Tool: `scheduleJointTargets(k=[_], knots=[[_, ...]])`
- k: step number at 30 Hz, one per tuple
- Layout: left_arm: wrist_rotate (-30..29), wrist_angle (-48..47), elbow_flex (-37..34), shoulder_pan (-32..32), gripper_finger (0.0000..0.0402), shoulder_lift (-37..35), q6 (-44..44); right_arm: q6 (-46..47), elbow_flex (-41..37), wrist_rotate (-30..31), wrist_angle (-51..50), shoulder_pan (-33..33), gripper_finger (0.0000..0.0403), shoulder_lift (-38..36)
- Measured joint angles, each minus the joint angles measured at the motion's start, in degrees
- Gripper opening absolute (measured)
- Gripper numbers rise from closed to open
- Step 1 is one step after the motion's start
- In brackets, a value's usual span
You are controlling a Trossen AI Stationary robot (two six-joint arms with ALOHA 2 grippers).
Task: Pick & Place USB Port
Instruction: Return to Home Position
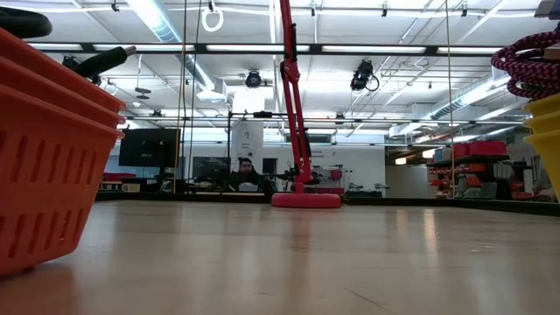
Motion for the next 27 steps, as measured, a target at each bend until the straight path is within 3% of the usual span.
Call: scheduleJointTargets(k=[5,9,19,27], knots=[[-12.6,-1.0,0.0,3.1,0.011,-3.9,19.5,-1.0,0.0,1.5,0.4,-0.2,0.015,0.0],[-15.3,-3.8,0.0,6.6,0.011,-8.1,26.7,-2.5,0.0,2.5,0.4,-0.8,0.015,0.0],[-16.0,-17.7,0.0,14.9,0.011,-16.1,30.3,-6.6,-7.5,2.2,15.5,-5.9,0.015,0.0],[-20.4,-32.9,0.0,17.1,0.011,-24.6,23.5,-6.2,-18.3,-5.4,29.8,-11.4,0.015,0.0]])
